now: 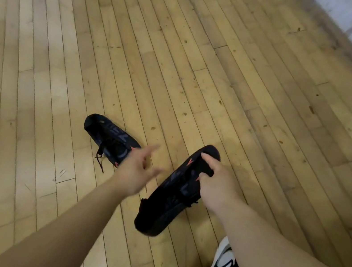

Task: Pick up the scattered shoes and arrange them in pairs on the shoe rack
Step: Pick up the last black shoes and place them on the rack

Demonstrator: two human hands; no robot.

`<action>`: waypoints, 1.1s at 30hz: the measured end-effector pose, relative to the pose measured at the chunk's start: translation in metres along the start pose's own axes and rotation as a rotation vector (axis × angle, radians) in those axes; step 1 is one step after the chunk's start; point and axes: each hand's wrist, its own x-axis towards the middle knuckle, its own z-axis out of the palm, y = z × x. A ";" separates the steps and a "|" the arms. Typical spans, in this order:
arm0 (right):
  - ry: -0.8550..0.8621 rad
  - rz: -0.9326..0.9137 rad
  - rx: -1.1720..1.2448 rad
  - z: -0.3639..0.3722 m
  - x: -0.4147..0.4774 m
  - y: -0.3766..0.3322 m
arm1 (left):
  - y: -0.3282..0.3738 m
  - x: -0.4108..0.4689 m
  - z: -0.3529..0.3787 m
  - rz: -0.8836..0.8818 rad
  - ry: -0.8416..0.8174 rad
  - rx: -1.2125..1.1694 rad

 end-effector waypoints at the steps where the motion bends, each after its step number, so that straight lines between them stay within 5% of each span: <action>1: 0.041 -0.003 -0.021 0.000 0.000 0.005 | -0.005 0.017 -0.011 -0.049 0.143 0.172; 3: 0.094 0.005 -0.079 0.003 -0.003 0.017 | -0.021 0.048 -0.032 -0.176 0.250 0.452; 7: 0.091 0.064 -0.095 0.003 -0.008 0.040 | -0.046 0.072 -0.027 -0.273 -0.166 0.703; 9: 0.077 0.084 -0.086 0.000 -0.009 0.041 | -0.047 0.068 -0.010 -0.247 -0.181 0.806; 13: 0.039 0.031 -0.094 -0.008 -0.014 0.027 | -0.044 0.060 0.007 -0.239 -0.188 0.644; 17: 0.032 0.003 -0.066 -0.018 -0.020 0.018 | -0.051 0.029 0.038 -0.154 -0.192 0.866; 22: 0.088 0.022 -0.117 -0.024 -0.025 0.021 | -0.064 0.024 0.036 -0.066 0.004 0.851; 24: 0.079 0.021 -0.172 -0.023 -0.028 0.024 | -0.061 0.029 0.026 -0.200 0.091 0.818; 27: 0.067 0.026 -0.218 -0.024 -0.029 0.030 | -0.065 0.033 0.021 -0.359 -0.008 0.634; 33: 0.083 0.107 -0.167 -0.030 -0.025 0.029 | -0.048 0.015 0.054 -0.292 -0.160 0.634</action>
